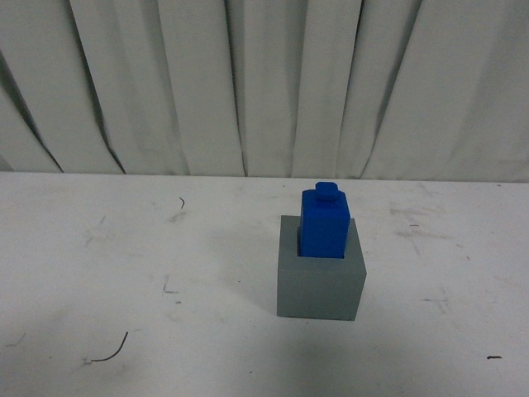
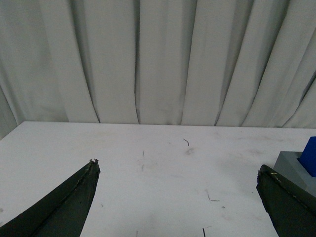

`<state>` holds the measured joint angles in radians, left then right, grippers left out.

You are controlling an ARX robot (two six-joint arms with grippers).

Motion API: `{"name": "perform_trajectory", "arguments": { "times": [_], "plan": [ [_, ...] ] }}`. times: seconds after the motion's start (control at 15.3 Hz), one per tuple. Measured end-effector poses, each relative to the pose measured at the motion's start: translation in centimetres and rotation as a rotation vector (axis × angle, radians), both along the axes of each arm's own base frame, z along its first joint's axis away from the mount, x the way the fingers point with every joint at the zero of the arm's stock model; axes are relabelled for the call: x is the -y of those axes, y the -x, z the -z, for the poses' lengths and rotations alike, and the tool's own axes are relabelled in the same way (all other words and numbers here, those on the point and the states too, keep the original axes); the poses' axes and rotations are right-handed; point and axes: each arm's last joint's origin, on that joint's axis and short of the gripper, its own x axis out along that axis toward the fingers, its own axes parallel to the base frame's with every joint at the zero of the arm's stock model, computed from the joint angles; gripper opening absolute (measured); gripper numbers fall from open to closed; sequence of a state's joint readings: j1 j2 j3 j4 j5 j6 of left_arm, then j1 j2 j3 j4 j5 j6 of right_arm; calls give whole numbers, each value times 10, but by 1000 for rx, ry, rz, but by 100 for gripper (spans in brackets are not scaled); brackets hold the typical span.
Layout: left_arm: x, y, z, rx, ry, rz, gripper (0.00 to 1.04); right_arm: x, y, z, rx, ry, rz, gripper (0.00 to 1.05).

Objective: Insert blue part into gray base

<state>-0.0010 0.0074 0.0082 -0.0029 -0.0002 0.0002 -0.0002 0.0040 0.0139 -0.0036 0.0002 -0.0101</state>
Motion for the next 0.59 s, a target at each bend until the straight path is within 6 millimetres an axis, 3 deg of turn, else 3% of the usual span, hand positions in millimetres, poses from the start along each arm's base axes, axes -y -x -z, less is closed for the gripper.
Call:
{"name": "perform_trajectory", "arguments": {
  "times": [0.07,0.33,0.46,0.59],
  "plan": [
    [0,0,0,0,0,0,98,0,0,0,0,0,0,6],
    [0,0,0,0,0,0,98,0,0,0,0,0,0,56],
    [0,0,0,0,0,0,98,0,0,0,0,-2,0,99],
    [0,0,0,0,0,0,98,0,0,0,0,-2,0,98]
  ]
}}
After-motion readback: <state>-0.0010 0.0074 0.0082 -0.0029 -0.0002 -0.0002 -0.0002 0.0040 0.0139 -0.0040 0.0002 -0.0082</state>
